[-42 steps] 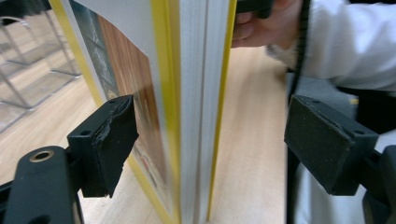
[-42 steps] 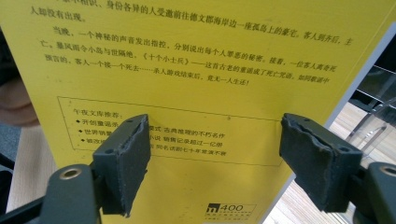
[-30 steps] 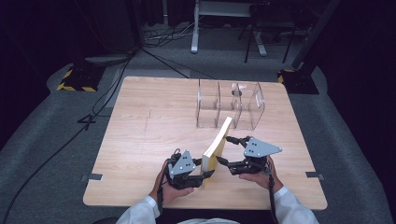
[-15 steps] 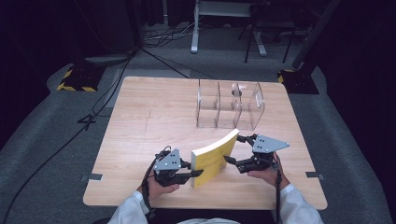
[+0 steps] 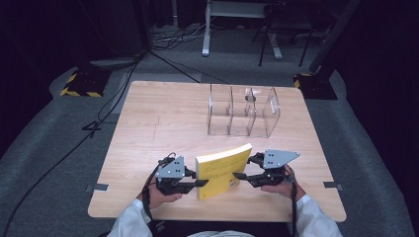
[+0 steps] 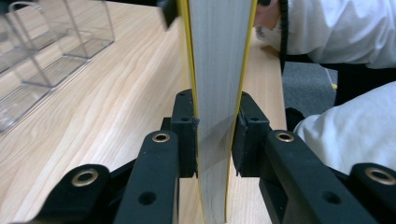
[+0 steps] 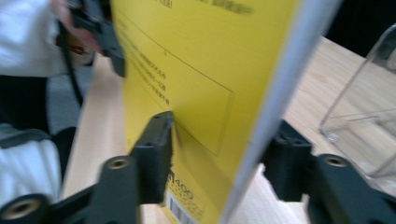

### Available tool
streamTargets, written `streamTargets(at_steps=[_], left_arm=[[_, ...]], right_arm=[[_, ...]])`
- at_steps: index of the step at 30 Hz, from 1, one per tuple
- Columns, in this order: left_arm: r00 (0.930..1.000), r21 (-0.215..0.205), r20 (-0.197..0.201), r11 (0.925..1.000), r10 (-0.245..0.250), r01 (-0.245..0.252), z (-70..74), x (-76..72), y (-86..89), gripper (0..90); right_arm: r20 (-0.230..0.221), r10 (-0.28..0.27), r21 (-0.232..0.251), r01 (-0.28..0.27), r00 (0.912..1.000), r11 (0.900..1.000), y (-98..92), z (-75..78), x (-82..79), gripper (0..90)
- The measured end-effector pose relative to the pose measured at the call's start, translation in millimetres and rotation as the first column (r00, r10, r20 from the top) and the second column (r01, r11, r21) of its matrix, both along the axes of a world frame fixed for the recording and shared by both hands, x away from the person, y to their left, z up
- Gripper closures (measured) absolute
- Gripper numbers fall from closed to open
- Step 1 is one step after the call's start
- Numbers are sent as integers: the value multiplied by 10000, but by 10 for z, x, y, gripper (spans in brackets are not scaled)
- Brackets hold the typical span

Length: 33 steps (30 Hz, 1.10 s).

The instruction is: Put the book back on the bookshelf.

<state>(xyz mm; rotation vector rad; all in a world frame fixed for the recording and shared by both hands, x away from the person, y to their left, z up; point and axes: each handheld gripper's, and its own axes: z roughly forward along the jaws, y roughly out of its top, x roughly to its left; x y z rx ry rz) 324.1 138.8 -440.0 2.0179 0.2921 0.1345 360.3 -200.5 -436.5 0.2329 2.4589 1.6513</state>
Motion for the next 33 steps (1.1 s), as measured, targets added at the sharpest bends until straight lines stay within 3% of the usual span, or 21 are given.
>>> streamTargets(at_steps=[8,12,17,20,24,26,28,32,33], left_arm=[[9994,45,-41,9994,334,-334,-86,-53,35,669],[9992,-32,-193,9994,337,-338,-140,-54,30,653],[9988,-136,-400,9995,279,-285,-200,-48,32,647],[9987,202,-463,9996,226,-217,-251,-81,16,646],[9984,397,-530,9990,203,-182,-291,-95,2,640],[9964,100,-790,9995,309,-302,-365,-60,-13,632],[9958,61,-747,9986,531,-528,-386,-8,-45,619],[9950,186,-646,9970,766,-755,-389,146,-161,608],[9940,161,-675,9962,863,-854,-393,193,-200,608]], right_arm=[[428,1191,-149,-1186,9920,9928,-106,15,-212,708],[429,1633,-148,-1628,9856,9866,-131,2,-283,712],[254,1728,-409,-1717,9846,9843,-38,-52,-311,650],[147,1783,-405,-1776,9839,9833,35,-101,-311,663],[166,1663,-436,-1655,9859,9853,92,-145,-320,714],[171,1592,-479,-1582,9871,9862,102,-154,-320,738],[314,1489,-575,-1469,9884,9875,96,-152,-314,744],[513,387,-580,-357,9979,9977,28,-144,-272,754],[513,387,-580,-357,9979,9977,28,-144,-272,754]])
